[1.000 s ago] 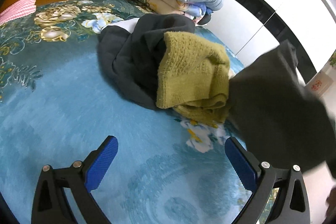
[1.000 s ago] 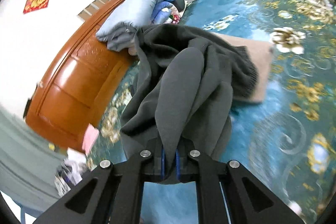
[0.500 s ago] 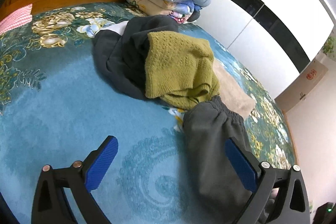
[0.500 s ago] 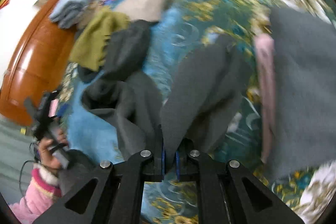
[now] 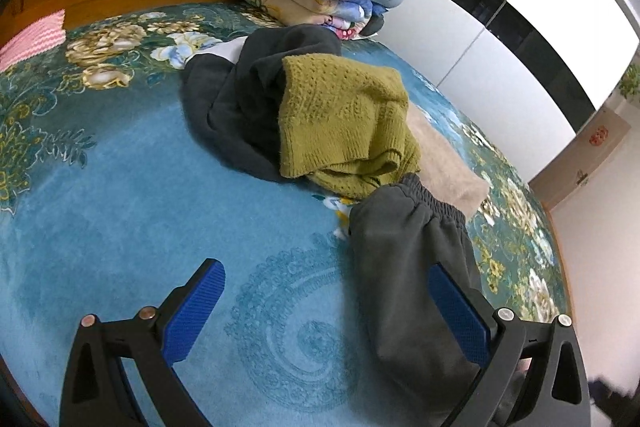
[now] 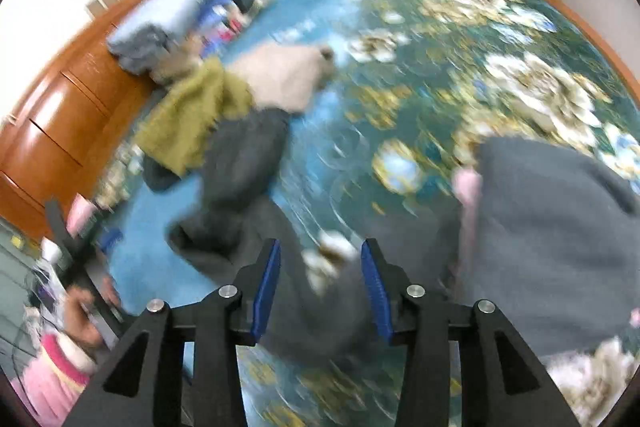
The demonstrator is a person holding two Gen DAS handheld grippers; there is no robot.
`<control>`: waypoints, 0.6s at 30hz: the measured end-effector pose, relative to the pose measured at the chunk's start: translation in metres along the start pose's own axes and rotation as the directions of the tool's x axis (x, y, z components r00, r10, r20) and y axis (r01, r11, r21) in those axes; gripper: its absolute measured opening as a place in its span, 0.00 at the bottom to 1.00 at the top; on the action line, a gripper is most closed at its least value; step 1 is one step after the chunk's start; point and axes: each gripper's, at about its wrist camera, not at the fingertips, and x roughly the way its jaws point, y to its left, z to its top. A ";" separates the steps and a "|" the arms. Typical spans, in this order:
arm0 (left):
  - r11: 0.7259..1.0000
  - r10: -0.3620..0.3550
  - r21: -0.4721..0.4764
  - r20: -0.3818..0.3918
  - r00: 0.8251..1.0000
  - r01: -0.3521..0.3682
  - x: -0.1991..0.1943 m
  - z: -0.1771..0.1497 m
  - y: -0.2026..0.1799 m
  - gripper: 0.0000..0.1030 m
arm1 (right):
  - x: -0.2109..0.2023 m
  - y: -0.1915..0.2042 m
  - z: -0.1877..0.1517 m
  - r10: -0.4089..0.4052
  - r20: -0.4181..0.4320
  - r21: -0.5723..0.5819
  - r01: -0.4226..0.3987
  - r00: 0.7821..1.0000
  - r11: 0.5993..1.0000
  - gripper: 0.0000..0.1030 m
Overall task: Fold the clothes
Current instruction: 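Grasp the dark grey sweatpants with the right gripper and pull them from the pile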
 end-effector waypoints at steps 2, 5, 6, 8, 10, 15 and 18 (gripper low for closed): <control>1.000 0.010 0.020 -0.004 1.000 -0.009 -0.001 -0.002 -0.004 1.00 | 0.033 0.009 0.011 0.108 -0.022 0.043 -0.107 0.994 0.993 0.53; 1.000 0.005 -0.012 0.000 1.000 -0.005 -0.005 -0.003 0.001 1.00 | 0.102 0.025 0.026 0.220 -0.085 0.115 -0.210 0.972 0.971 0.53; 0.999 -0.002 -0.041 0.004 1.000 0.003 -0.007 -0.003 0.006 1.00 | 0.124 0.030 0.031 0.234 -0.098 0.138 -0.220 0.967 0.966 0.53; 0.996 -0.015 -0.091 0.011 1.000 0.016 -0.010 -0.003 0.016 1.00 | 0.162 0.035 0.041 0.233 -0.126 0.182 -0.208 0.964 0.961 0.53; 0.991 -0.024 -0.133 0.012 1.000 0.026 -0.012 -0.003 0.025 1.00 | 0.197 0.037 0.051 0.218 -0.149 0.227 -0.181 0.964 0.957 0.53; 0.975 -0.059 -0.214 0.014 0.998 0.061 -0.012 -0.002 0.041 1.00 | 0.242 0.028 0.060 0.215 -0.165 0.361 -0.143 0.963 0.921 0.41; 0.972 -0.063 -0.225 -0.005 0.998 0.060 -0.005 -0.003 0.041 1.00 | 0.252 0.028 0.063 0.234 -0.173 0.406 -0.147 0.957 0.902 0.05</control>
